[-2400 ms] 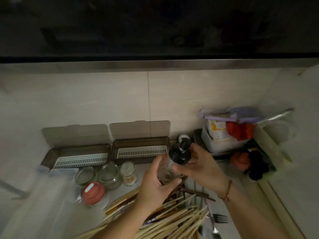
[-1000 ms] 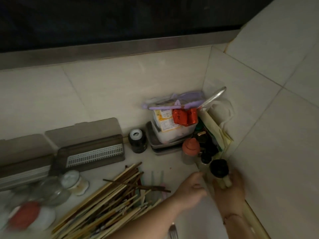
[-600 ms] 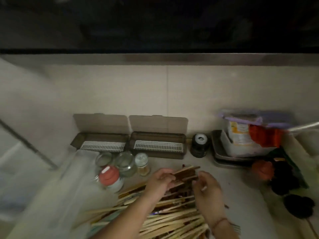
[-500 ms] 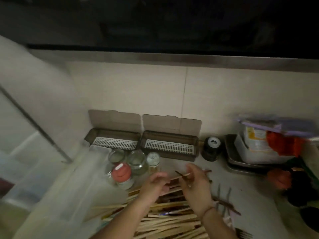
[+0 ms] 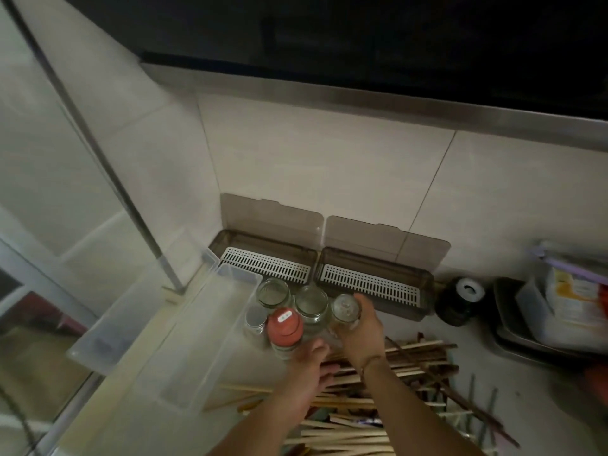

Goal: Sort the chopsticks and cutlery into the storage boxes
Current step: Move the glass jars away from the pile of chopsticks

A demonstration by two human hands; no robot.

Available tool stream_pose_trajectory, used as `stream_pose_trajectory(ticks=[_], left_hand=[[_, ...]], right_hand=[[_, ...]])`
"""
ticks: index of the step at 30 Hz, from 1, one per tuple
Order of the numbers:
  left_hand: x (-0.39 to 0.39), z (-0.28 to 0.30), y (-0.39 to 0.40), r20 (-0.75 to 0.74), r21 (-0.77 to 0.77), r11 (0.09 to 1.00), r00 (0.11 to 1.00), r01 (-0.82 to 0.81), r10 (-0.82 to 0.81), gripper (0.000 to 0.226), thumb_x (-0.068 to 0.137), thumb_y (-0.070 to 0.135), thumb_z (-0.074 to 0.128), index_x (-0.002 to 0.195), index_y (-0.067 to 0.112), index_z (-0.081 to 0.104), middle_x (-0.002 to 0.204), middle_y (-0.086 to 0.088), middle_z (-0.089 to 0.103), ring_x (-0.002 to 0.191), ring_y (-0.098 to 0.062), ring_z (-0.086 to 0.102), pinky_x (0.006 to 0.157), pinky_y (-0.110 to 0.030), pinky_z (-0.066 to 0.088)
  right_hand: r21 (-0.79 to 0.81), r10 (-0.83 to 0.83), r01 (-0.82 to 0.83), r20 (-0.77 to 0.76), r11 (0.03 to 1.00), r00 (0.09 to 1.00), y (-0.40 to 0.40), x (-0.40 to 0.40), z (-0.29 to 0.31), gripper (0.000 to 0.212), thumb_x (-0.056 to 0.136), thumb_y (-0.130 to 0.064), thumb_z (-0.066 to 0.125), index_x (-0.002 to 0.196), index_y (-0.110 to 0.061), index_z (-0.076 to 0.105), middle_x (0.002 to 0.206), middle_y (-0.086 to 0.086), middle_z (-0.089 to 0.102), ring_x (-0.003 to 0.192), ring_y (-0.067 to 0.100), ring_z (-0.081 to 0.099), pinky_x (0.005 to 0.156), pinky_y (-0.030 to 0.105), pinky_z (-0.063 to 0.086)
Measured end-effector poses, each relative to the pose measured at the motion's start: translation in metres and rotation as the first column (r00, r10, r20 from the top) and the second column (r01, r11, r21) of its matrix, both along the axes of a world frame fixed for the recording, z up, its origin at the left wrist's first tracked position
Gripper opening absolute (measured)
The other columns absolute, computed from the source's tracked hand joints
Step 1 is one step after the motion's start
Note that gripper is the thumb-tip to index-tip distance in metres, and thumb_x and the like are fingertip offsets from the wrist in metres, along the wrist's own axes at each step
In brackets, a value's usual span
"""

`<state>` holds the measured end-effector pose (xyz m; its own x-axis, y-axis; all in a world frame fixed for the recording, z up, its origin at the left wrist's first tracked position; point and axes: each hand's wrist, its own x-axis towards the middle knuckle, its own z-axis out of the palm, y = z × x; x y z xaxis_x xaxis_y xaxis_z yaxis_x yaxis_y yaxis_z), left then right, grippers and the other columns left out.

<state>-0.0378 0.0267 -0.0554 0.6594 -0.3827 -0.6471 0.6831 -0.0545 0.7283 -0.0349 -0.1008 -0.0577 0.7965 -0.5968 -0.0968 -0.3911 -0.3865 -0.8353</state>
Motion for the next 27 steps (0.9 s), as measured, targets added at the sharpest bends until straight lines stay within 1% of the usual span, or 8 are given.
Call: stream_pose_trajectory(ticks=[5,8,12,15,18,20,22,27], left_hand=[[0.002,-0.005,0.000,-0.058,-0.031,1.000,0.998,0.007,-0.009,0.028,0.100,0.021,0.051,0.128,0.019,0.050,0.125,-0.001,0.058,0.103,-0.021,0.068,0.091,-0.035,0.054],[0.003,-0.007,-0.004,-0.121,-0.090,0.995,0.992,-0.050,0.039,0.021,0.099,0.019,0.054,0.120,0.018,0.053,0.126,-0.002,0.056,0.105,-0.026,0.066,0.095,-0.039,0.052],[0.005,-0.004,-0.013,-0.153,-0.176,0.979,0.985,-0.101,0.074,0.044,0.095,0.023,0.061,0.135,0.017,0.044,0.129,-0.002,0.051,0.109,-0.029,0.063,0.101,-0.042,0.047],[0.005,-0.002,-0.020,-0.178,-0.276,0.955,0.982,-0.107,0.059,0.041,0.093,0.031,0.060,0.129,0.013,0.050,0.128,-0.010,0.060,0.109,-0.032,0.064,0.098,-0.044,0.049],[-0.004,0.002,-0.037,-0.171,-0.349,0.937,0.984,-0.012,-0.051,0.035,0.097,0.030,0.055,0.125,0.009,0.057,0.116,-0.015,0.069,0.106,-0.031,0.067,0.089,-0.044,0.053],[-0.016,0.003,-0.053,-0.134,-0.337,0.938,0.982,0.081,-0.134,0.032,0.098,0.025,0.053,0.123,0.006,0.058,0.116,-0.017,0.069,0.105,-0.031,0.066,0.083,-0.043,0.055],[-0.029,0.003,-0.073,-0.112,-0.316,0.939,0.977,0.137,-0.181,0.028,0.098,0.020,0.054,0.122,0.006,0.058,0.112,-0.017,0.069,0.102,-0.030,0.065,0.080,-0.041,0.055],[-0.070,0.009,-0.126,-0.122,-0.297,0.921,0.946,0.253,-0.299,0.024,0.093,0.013,0.061,0.116,0.008,0.061,0.102,-0.014,0.072,0.091,-0.026,0.069,0.077,-0.038,0.055]], right_hand=[[-0.004,0.031,-0.031,-0.015,1.000,0.999,-0.009,0.001,0.006,0.048,0.067,-0.014,0.082,0.101,-0.027,0.050,0.087,-0.011,0.062,0.085,0.012,0.059,0.071,0.017,0.038],[0.014,0.005,-0.005,0.030,1.000,1.000,-0.013,-0.003,0.006,0.054,0.064,-0.016,0.085,0.110,-0.021,0.056,0.095,-0.009,0.064,0.092,0.011,0.060,0.074,0.016,0.040],[0.047,-0.028,0.023,0.124,0.999,0.992,-0.025,-0.021,0.018,0.059,0.062,-0.025,0.086,0.113,-0.027,0.057,0.105,-0.014,0.064,0.100,0.004,0.059,0.085,0.023,0.048],[0.073,-0.021,0.009,0.165,0.997,0.986,-0.035,-0.047,0.034,0.060,0.064,-0.027,0.084,0.116,-0.031,0.054,0.110,-0.016,0.063,0.104,-0.001,0.058,0.087,0.024,0.051],[0.115,-0.034,0.013,0.178,0.993,0.984,-0.043,-0.081,0.044,0.072,0.068,-0.024,0.084,0.126,-0.033,0.043,0.109,-0.018,0.063,0.099,-0.006,0.060,0.077,0.010,0.049],[0.119,-0.069,0.047,0.181,0.992,0.981,-0.050,-0.105,0.045,0.077,0.067,-0.024,0.085,0.128,-0.035,0.041,0.109,-0.019,0.063,0.099,-0.007,0.061,0.080,0.012,0.050],[0.107,-0.125,0.107,0.184,0.989,0.975,-0.059,-0.129,0.042,0.069,0.067,-0.022,0.085,0.122,-0.039,0.046,0.111,-0.019,0.063,0.102,-0.005,0.060,0.084,0.017,0.051],[0.065,-0.294,0.287,0.156,0.956,0.943,-0.093,-0.185,0.047,0.050,0.066,-0.021,0.086,0.101,-0.038,0.054,0.096,-0.020,0.065,0.090,-0.012,0.059,0.069,0.006,0.047]])
